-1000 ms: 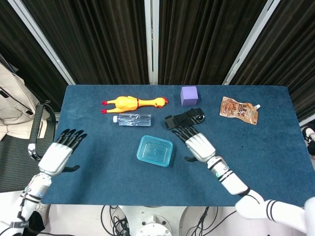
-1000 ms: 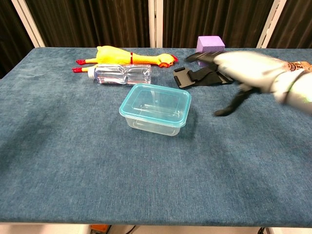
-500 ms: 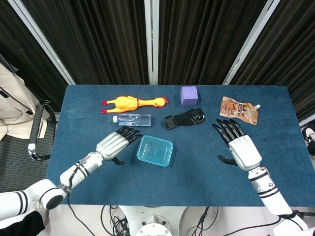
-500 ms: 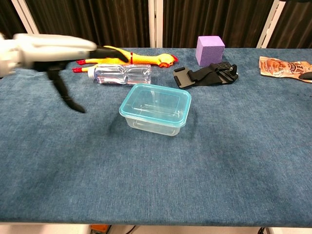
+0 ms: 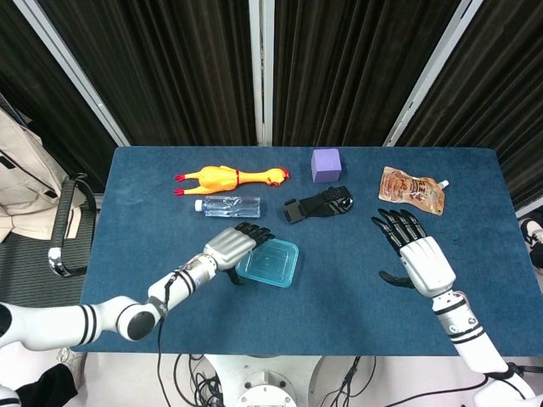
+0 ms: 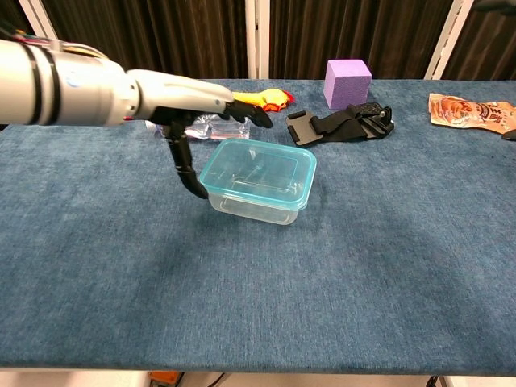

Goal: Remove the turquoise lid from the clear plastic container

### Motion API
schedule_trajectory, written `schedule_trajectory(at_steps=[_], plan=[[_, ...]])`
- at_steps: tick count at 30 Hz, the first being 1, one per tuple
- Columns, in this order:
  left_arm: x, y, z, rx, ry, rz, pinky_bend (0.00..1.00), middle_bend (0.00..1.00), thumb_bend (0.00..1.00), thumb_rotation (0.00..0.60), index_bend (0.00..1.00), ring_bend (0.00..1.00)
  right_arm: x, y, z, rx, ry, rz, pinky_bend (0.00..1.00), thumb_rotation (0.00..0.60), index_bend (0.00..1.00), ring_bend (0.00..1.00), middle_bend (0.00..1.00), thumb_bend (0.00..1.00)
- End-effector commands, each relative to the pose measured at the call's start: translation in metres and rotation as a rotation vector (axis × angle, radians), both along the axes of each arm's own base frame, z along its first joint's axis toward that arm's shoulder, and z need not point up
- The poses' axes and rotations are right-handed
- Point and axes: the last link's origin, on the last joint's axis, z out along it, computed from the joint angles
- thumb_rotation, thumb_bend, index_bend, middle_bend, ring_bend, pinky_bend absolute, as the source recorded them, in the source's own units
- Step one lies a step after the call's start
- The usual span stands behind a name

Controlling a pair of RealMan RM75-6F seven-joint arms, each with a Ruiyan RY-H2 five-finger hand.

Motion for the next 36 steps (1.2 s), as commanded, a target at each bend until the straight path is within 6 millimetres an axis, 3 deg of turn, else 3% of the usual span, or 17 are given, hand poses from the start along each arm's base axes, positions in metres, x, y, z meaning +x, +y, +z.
schedule_trajectory(at_steps=[1, 15, 22, 26, 30, 36], plan=[[0.007, 0.001, -0.011, -0.008, 0.029, 0.008, 0.0, 0.0, 0.02, 0.6, 0.0, 0.0, -0.001, 0.0, -0.003, 0.014, -0.001, -0.003, 0.0, 0.6, 0.0, 0.0, 0.0, 0.04], [0.007, 0.012, -0.02, -0.012, 0.047, 0.097, 0.0, 0.0, 0.02, 0.6, 0.0, 0.0, 0.004, 0.002, -0.03, 0.098, 0.001, 0.031, 0.0, 0.6, 0.0, 0.0, 0.0, 0.04], [0.006, 0.012, -0.026, -0.021, 0.031, 0.121, 0.0, 0.01, 0.02, 0.6, 0.01, 0.0, 0.016, 0.002, -0.057, 0.152, -0.028, 0.07, 0.0, 0.6, 0.0, 0.0, 0.0, 0.04], [0.005, 0.012, -0.03, 0.0, 0.025, 0.121, 0.05, 0.11, 0.02, 0.6, 0.08, 0.01, 0.024, 0.0, -0.074, 0.163, -0.062, 0.095, 0.0, 0.6, 0.0, 0.0, 0.0, 0.04], [0.005, 0.013, -0.034, 0.014, 0.014, 0.135, 0.12, 0.19, 0.02, 0.6, 0.15, 0.09, 0.034, -0.003, -0.093, 0.174, -0.107, 0.118, 0.0, 0.6, 0.0, 0.0, 0.0, 0.04], [0.006, 0.012, -0.036, 0.024, 0.011, 0.142, 0.17, 0.24, 0.02, 0.6, 0.18, 0.12, 0.05, -0.006, -0.126, 0.192, -0.184, 0.166, 0.0, 0.6, 0.0, 0.0, 0.0, 0.04]])
